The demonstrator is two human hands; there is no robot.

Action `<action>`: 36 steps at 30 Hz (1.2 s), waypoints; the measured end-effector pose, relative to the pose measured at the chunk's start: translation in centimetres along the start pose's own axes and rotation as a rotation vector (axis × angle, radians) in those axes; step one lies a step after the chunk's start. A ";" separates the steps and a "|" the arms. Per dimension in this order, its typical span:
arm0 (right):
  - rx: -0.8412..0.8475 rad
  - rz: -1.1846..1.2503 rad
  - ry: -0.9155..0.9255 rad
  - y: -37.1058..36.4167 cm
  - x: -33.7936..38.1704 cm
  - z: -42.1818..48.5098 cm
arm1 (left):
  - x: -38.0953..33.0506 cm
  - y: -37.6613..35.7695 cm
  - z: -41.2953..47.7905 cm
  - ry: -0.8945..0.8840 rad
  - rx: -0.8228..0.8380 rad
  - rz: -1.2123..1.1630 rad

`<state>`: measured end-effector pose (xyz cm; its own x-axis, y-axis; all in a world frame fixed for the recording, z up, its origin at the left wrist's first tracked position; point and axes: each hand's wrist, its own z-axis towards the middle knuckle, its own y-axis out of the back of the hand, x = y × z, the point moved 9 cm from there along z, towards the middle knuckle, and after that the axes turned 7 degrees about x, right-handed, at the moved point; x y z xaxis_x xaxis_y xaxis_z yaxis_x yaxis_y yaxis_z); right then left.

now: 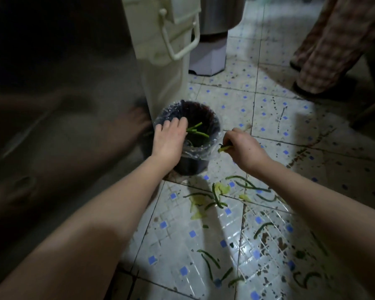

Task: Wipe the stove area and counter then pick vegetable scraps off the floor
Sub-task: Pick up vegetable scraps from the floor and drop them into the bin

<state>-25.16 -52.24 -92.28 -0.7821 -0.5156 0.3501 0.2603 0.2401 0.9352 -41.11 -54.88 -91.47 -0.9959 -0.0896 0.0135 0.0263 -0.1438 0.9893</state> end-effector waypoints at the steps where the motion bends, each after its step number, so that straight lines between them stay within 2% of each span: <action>1: -0.012 0.001 -0.003 0.6 -0.1 0.7 | 0.2 0.0 0.7 0.010 0.002 0.008; 8: -0.055 0.029 -0.008 1.8 0.1 5.0 | 1.4 -1.9 2.9 0.059 0.110 -0.040; 18: 0.021 0.041 -0.040 -1.8 2.6 8.3 | 1.3 -2.9 -0.5 0.028 0.070 -0.162; 23: 0.040 -0.022 -0.042 -2.9 2.2 6.6 | 1.1 -3.0 -1.9 0.028 0.090 -0.166; 30: -0.049 -0.068 -0.044 -3.5 0.2 2.2 | -0.8 -3.3 -4.7 -0.002 0.070 -0.146; 36: -0.029 -0.030 -0.100 -6.4 -2.5 -3.4 | -3.3 -5.8 -8.5 -0.125 0.111 -0.118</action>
<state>-22.93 -55.25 -99.00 -0.8418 -0.4373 0.3164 0.2514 0.2011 0.9468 -37.24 -62.10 -98.46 -0.9947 0.0457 -0.0922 -0.0939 -0.0363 0.9949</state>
